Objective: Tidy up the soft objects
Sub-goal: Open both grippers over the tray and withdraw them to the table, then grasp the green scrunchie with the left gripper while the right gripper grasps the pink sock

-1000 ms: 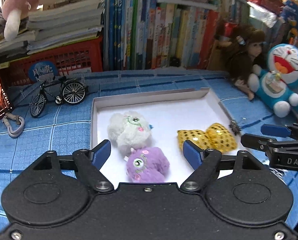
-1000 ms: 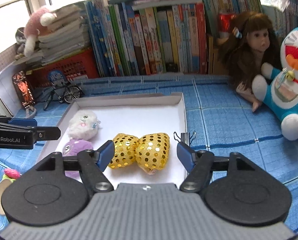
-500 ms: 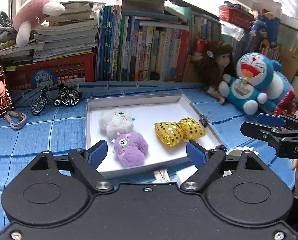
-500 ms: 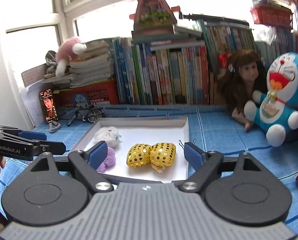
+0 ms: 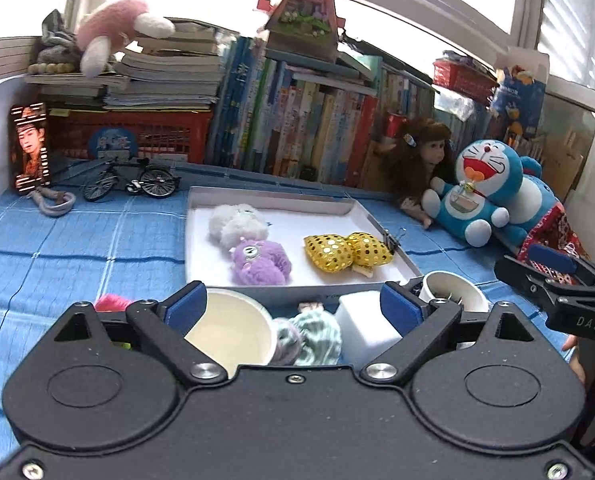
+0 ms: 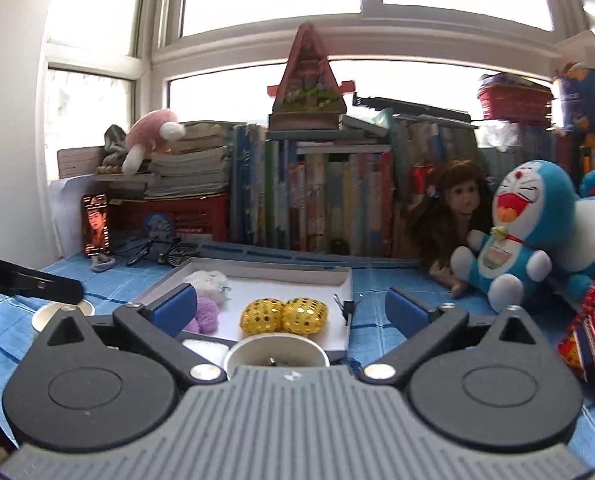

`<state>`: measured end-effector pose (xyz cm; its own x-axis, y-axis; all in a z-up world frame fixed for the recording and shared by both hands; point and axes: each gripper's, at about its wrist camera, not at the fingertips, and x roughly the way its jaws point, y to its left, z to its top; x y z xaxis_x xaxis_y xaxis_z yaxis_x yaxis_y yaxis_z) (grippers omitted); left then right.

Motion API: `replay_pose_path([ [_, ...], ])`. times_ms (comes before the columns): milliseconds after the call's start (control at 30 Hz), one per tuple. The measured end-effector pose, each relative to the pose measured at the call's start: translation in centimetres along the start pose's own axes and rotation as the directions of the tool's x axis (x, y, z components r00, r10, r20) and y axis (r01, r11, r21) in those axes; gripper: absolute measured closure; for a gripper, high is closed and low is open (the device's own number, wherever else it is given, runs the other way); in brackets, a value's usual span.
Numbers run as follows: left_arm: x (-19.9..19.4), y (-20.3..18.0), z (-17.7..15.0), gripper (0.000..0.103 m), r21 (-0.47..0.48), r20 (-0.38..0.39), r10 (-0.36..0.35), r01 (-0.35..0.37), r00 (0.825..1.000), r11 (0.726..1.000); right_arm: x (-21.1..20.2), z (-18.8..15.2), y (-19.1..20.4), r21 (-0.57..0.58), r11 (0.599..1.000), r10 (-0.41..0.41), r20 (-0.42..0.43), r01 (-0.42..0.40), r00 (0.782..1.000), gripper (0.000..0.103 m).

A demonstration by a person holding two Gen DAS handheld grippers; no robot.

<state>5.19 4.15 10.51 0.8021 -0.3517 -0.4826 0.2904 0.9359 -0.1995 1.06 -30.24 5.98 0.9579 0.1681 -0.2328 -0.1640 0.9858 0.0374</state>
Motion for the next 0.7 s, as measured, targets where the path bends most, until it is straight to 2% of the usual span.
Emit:
replay_pose_path([
  [200, -1.6, 1.1, -2.5, 0.006, -0.005, 0.050, 0.075, -0.075, 0.996, 0.997, -1.1, -2.3, -0.1, 0.015, 1.000, -0.014, 0.020, 0.014, 1.000, 0.000],
  [300, -2.1, 1.8, -3.8, 0.006, -0.017, 0.093, 0.138, -0.137, 0.986, 0.990, -1.6, -3.1, 0.0, 0.010, 1.000, -0.030, 0.043, 0.030, 0.999, 0.000],
  [433, -2.1, 3.1, -5.1, 0.006, -0.038, 0.099, 0.202, -0.199, 0.974, 0.979, -2.0, -4.2, 0.1, 0.009, 0.998, -0.056, 0.057, 0.056, 0.997, 0.000],
  [567, -2.1, 4.1, -6.0, 0.006, -0.020, 0.106, 0.184, -0.183, 0.977, 0.983, -2.1, -5.1, 0.1, 0.007, 0.997, -0.076, 0.046, 0.076, 0.996, 0.000],
  [700, -2.0, 4.6, -6.7, 0.006, -0.028, 0.105, 0.225, -0.224, 0.969, 0.974, -2.2, -5.8, -0.1, 0.013, 0.996, -0.088, 0.031, 0.088, 0.996, 0.000],
])
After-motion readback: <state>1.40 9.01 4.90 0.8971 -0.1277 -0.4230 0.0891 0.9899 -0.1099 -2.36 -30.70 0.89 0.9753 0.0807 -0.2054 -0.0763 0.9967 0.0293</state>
